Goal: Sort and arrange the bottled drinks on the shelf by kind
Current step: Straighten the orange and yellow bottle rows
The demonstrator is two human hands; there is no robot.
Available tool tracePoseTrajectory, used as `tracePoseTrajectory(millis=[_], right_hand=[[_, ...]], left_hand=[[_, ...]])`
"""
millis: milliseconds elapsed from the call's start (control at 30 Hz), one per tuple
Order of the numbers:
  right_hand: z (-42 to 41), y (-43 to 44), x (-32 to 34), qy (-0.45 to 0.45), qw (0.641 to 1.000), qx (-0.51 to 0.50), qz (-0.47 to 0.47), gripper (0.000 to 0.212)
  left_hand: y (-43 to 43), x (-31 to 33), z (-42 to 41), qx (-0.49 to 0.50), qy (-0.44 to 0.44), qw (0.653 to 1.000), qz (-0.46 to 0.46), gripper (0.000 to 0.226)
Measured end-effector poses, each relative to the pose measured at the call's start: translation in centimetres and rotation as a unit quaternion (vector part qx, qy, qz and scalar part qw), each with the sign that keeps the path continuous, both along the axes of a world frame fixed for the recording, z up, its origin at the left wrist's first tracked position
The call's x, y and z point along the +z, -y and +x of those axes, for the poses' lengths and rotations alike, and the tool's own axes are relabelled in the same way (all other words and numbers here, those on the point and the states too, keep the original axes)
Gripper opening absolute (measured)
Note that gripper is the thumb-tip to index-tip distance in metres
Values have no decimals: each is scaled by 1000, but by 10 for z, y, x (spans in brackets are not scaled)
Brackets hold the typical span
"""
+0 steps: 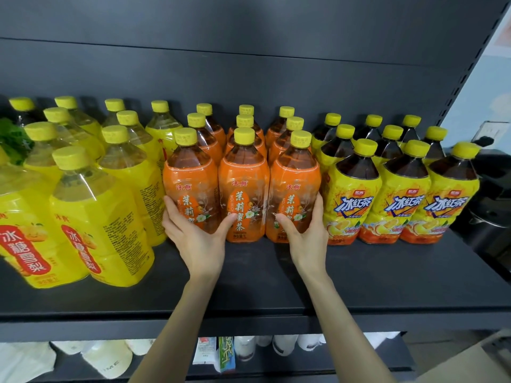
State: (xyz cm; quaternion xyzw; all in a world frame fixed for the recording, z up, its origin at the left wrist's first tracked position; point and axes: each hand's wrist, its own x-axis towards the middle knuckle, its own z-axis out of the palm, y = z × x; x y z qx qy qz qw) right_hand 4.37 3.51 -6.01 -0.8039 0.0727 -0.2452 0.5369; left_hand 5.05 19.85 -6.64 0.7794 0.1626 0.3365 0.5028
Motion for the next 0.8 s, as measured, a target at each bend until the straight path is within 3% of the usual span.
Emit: tracePoseTrajectory(millis=[200,400,533,667,800], right_hand=[[-7,2,6,-14,999,4,-28,93],[-20,10,15,-64,990,-23,-120,87],[-40,14,16,-59,988,-28,-140,65],[-60,12,20,-34,989,-12,-145,36],[-78,4,24,-2,994,26,-103,23]], left_hand=[[-3,6,-7,-11,-16,1000,24,123],[-11,15,-24,-42,-53,996,56,113],[-16,21,-41,-36,-71,994,71,88],[-18,20,-62,-27,-46,991,126,46],[-22,15,-91,-50,1,997,63,19]])
